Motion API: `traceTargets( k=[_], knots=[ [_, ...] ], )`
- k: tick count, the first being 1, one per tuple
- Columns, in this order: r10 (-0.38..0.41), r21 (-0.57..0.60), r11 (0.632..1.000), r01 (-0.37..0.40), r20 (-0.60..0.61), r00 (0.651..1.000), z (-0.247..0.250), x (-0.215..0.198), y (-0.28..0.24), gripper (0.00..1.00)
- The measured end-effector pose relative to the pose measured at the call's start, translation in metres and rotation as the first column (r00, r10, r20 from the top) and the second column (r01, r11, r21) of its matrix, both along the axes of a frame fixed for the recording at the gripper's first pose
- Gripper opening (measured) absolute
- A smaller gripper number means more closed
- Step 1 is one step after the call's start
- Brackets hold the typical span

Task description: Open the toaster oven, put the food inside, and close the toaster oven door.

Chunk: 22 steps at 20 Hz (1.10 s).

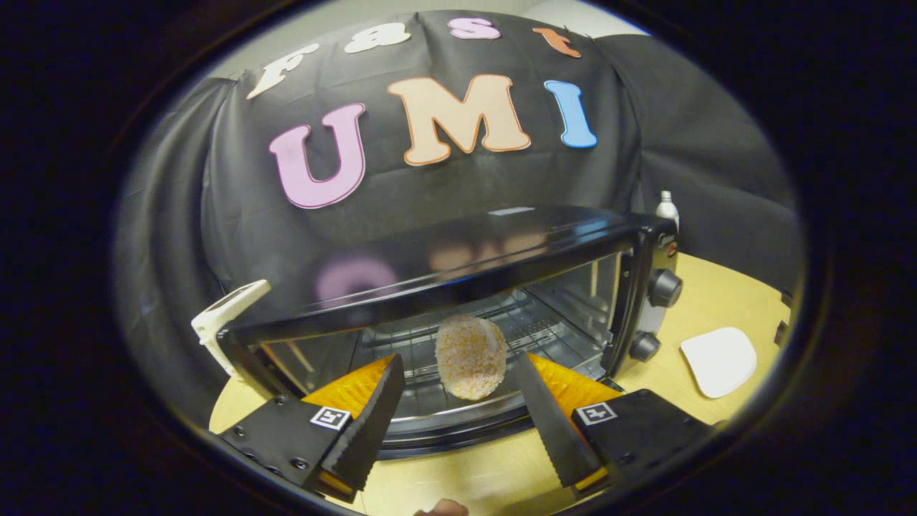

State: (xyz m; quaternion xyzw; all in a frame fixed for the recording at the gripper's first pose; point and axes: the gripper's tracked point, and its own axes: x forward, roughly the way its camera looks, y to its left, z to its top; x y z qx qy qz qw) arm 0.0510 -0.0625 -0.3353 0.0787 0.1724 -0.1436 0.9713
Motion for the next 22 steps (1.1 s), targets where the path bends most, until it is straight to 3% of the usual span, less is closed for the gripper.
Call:
traceTargets(
  k=[4, 10, 18, 22],
  knots=[
    [0.064, -0.029, 0.998, -0.064, 0.015, 0.998, 0.017, -0.028, 0.016, 0.98],
    [0.072, -0.056, 0.996, -0.073, -0.024, 0.997, 0.022, -0.079, 0.018, 0.98],
    [0.161, -0.03, 0.986, -0.166, -0.14, 0.977, -0.008, -0.151, 0.04, 0.98],
    [0.171, -0.017, 0.984, -0.178, -0.203, 0.964, -0.034, -0.179, 0.044, 0.98]
  ],
)
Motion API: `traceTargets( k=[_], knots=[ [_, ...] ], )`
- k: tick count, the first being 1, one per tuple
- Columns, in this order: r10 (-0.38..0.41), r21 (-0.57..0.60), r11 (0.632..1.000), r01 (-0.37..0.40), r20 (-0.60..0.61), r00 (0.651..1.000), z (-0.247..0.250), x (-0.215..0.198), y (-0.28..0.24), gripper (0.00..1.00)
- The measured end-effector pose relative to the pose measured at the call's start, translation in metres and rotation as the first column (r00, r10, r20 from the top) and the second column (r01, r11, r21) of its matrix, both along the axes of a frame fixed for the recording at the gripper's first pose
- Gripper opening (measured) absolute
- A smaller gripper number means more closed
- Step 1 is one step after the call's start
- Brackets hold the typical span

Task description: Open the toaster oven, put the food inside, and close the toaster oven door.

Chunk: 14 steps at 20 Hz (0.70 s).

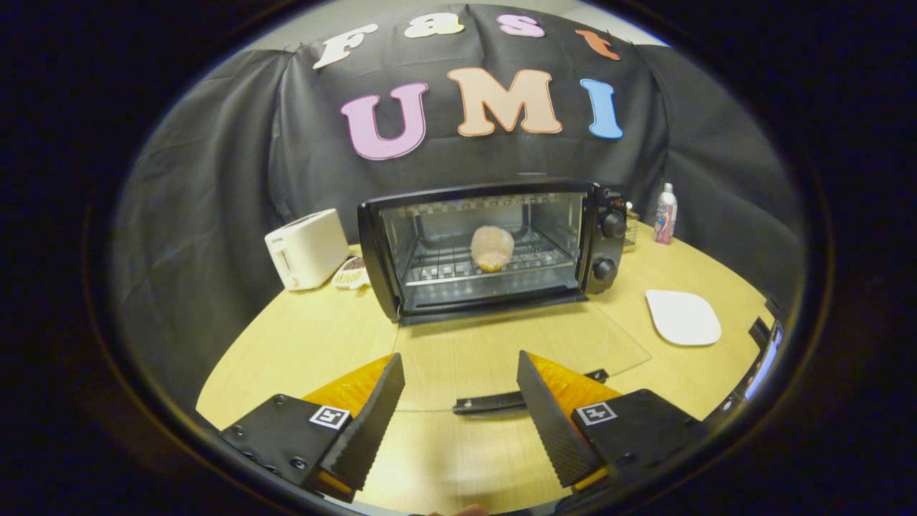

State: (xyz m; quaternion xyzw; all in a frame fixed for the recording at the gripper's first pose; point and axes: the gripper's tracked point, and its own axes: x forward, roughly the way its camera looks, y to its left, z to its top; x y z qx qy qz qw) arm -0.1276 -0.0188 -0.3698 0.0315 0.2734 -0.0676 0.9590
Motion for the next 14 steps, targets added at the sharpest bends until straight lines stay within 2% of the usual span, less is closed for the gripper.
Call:
traceTargets(
  k=[5, 14],
  knots=[
    [-0.034, -0.016, 0.999, 0.032, -0.077, 0.997, -0.027, -0.017, -0.013, 0.98],
    [-0.045, 0.068, 0.996, 0.053, -0.104, 0.993, -0.041, -0.016, -0.013, 0.98]
  ],
)
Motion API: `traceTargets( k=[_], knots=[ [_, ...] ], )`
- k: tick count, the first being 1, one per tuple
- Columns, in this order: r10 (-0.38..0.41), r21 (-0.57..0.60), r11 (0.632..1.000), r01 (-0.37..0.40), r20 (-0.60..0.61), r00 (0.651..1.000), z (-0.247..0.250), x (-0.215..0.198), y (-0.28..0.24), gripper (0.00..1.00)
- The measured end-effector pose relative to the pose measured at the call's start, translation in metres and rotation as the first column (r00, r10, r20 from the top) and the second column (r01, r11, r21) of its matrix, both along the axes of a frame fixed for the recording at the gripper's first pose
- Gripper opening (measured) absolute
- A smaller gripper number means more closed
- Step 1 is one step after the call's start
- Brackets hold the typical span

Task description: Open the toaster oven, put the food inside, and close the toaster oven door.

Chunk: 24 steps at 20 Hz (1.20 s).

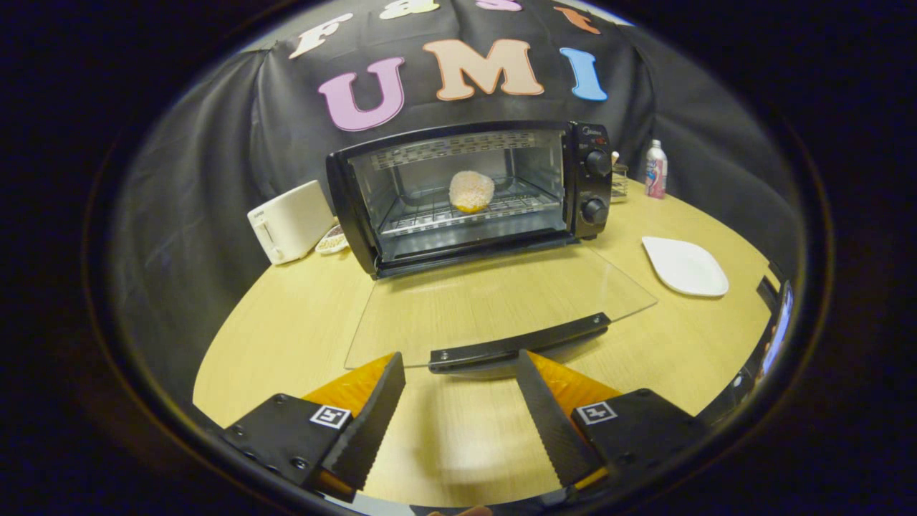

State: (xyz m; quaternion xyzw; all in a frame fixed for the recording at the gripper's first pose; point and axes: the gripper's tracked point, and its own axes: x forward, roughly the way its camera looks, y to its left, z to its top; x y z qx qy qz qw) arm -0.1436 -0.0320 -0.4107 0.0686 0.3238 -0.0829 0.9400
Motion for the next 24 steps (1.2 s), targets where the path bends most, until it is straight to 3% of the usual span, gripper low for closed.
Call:
traceTargets(
  k=[12, 24],
  knots=[
    [0.056, -0.033, 0.998, -0.058, -0.084, 0.995, -0.027, -0.012, 0.003, 0.98],
    [0.02, -0.079, 0.997, -0.023, -0.05, 0.999, -0.01, -0.005, -0.018, 0.97]
  ],
)
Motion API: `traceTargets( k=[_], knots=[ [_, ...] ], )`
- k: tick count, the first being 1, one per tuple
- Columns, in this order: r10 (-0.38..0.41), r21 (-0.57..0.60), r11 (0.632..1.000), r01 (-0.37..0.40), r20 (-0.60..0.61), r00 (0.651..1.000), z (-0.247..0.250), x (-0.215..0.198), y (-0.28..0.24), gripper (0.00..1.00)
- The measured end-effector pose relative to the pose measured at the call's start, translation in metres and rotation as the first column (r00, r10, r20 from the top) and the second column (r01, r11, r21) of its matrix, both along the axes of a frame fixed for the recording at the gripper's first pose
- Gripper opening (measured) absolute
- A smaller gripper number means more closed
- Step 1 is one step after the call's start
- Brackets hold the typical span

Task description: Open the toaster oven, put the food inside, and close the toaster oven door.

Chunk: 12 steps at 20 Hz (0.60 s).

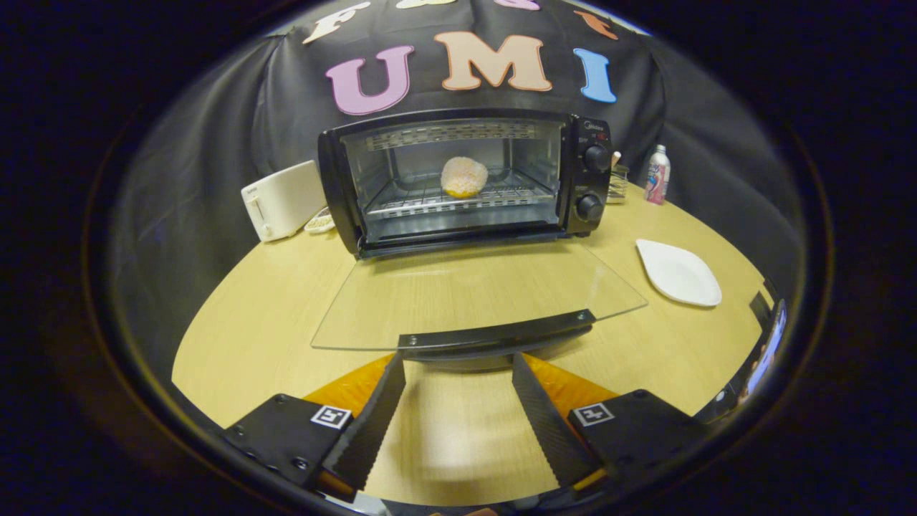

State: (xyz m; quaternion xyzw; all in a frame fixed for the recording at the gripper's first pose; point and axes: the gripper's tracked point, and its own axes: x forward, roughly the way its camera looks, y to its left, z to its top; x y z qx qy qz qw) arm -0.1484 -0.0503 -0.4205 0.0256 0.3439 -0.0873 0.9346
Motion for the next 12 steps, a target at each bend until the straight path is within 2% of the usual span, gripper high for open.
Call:
traceTargets(
  k=[4, 12],
  knots=[
    [0.015, -0.02, 1.0, -0.015, 0.004, 1.0, 0.006, -0.001, 0.001, 0.96],
    [0.003, -0.011, 1.0, -0.002, 0.115, 0.993, 0.045, 0.012, 0.003, 0.96]
  ],
)
